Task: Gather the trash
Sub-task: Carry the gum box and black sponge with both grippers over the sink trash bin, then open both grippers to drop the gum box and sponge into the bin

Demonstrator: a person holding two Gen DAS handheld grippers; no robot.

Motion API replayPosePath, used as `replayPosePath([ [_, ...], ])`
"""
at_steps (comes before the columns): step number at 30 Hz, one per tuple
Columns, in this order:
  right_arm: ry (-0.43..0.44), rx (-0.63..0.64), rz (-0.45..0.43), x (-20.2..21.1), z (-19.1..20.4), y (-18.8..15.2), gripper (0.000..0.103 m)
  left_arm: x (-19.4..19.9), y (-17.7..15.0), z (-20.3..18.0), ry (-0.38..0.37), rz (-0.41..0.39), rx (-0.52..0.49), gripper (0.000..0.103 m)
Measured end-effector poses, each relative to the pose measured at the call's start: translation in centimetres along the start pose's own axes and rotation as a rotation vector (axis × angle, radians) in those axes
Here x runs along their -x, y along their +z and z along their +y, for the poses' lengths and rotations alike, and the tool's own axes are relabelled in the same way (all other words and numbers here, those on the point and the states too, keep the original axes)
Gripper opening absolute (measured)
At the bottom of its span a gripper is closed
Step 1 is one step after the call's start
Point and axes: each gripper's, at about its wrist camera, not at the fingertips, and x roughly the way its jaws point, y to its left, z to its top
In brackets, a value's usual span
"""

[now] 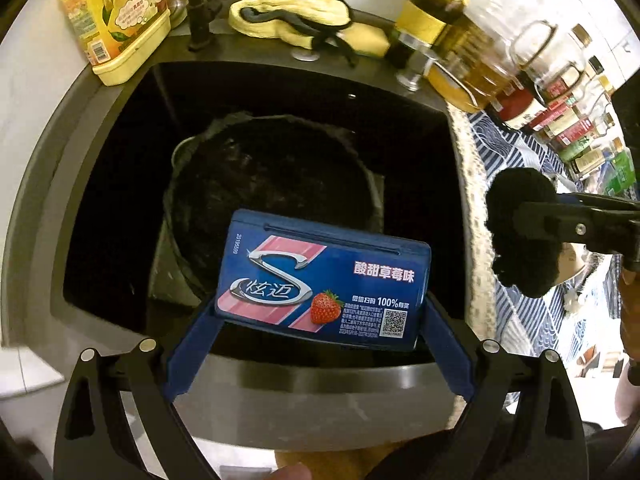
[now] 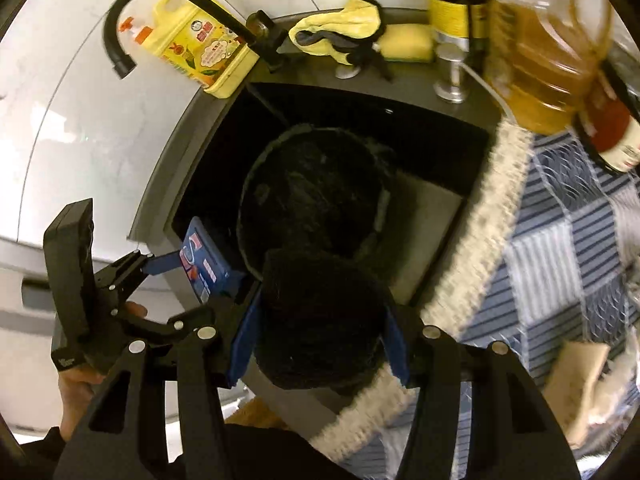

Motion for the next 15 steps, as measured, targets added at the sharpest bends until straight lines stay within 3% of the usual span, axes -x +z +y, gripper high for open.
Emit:
replayPosePath([
  [5, -0.018, -0.048, -0.003, -2.5, 1.7, 2.1, 0.055, -0.9, 2.5, 3.2, -0.043, 0.022, -0.029, 0.093],
  [15, -0.054, -0.155, -0.029, -5.3, 2.3, 4.3, 0.055, -3.5, 5.4, 5.2, -0.062, 0.069, -0.139, 0.093],
])
